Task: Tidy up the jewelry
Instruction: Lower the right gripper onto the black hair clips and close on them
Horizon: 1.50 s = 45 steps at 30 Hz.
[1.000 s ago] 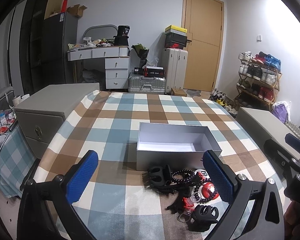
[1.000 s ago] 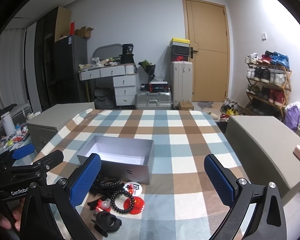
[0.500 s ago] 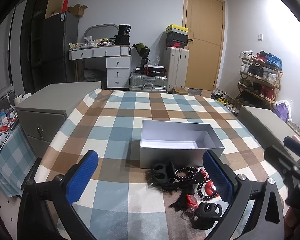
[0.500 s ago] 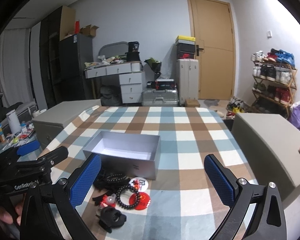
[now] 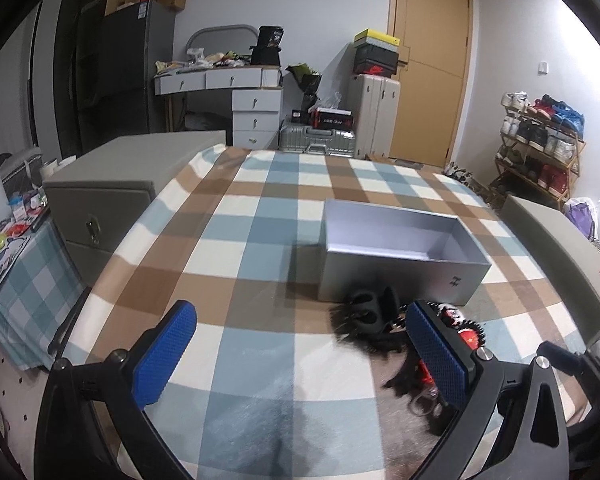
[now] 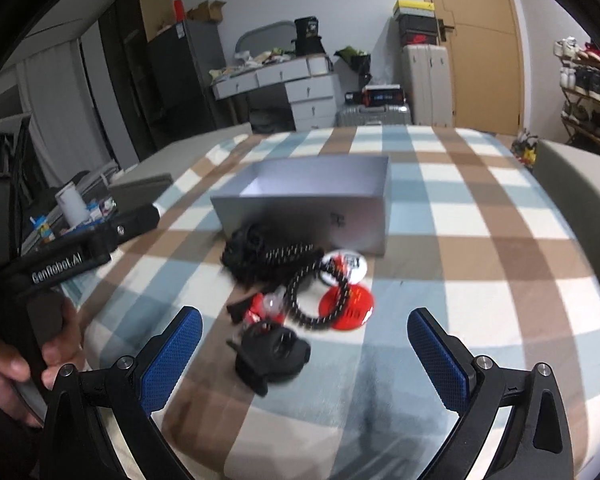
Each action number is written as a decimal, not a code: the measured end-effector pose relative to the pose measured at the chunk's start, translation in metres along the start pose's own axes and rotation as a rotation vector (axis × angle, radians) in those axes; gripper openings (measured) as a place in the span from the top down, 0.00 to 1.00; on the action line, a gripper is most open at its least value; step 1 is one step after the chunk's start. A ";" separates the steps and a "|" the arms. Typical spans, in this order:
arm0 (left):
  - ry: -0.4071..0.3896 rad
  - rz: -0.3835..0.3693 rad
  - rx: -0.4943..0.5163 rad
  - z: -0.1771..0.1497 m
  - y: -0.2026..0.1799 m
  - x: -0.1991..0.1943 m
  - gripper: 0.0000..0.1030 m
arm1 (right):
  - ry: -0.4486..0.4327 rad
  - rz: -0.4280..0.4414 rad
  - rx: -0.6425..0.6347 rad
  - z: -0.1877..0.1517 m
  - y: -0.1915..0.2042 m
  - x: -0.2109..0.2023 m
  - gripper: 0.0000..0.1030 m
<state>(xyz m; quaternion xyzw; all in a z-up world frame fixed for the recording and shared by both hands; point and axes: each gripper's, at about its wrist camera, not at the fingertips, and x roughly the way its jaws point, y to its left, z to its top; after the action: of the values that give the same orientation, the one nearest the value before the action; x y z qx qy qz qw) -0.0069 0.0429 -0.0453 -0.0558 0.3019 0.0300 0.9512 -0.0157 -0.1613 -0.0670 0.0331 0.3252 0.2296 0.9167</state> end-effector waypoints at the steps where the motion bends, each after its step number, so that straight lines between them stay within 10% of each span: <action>1: 0.004 -0.001 -0.002 0.000 0.001 0.000 0.01 | 0.004 0.008 0.002 -0.002 0.000 0.000 0.00; 6: 0.026 0.003 -0.012 -0.006 0.009 0.002 0.01 | 0.034 0.037 -0.003 -0.007 0.003 0.010 0.03; 19: 0.099 -0.065 -0.053 -0.007 0.021 0.016 0.01 | 0.116 0.106 0.023 -0.017 0.002 0.030 0.48; 45: 0.306 -0.368 -0.045 0.016 -0.011 0.073 0.02 | -0.045 0.178 0.122 -0.009 -0.039 -0.001 0.49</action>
<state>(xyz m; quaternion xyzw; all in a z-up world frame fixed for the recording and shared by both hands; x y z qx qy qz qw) 0.0628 0.0352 -0.0737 -0.1347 0.4266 -0.1462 0.8823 -0.0062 -0.1975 -0.0814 0.1230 0.3137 0.2891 0.8960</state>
